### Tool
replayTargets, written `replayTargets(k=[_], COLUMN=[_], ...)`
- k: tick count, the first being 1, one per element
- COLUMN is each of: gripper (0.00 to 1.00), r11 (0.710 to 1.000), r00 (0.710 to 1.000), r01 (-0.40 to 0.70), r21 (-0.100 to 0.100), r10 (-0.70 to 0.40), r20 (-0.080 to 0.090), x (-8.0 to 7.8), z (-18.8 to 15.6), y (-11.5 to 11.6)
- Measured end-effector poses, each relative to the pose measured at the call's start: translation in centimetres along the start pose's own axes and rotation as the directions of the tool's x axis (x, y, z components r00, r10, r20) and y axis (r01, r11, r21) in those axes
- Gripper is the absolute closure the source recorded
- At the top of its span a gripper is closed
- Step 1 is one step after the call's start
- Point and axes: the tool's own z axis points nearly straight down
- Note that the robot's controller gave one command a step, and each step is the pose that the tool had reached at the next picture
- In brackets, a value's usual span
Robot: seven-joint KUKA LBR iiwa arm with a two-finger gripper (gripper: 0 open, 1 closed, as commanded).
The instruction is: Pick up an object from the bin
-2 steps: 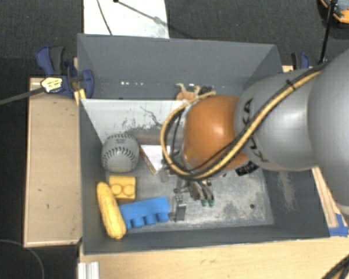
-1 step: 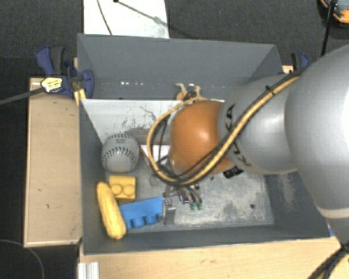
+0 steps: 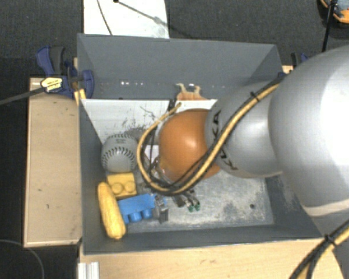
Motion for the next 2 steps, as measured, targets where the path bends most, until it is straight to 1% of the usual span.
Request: replayTargets(k=[1, 2], gripper=[1.0, 1.0], r11=[1.0, 0.998], r00=[1.0, 0.998], r01=[-0.002, -0.06], r21=[0.0, -0.002], r10=[0.002, 0.06], r20=[0.0, -0.001], x=[0.0, 1.4], z=[0.0, -2.3], y=[0.0, -0.3])
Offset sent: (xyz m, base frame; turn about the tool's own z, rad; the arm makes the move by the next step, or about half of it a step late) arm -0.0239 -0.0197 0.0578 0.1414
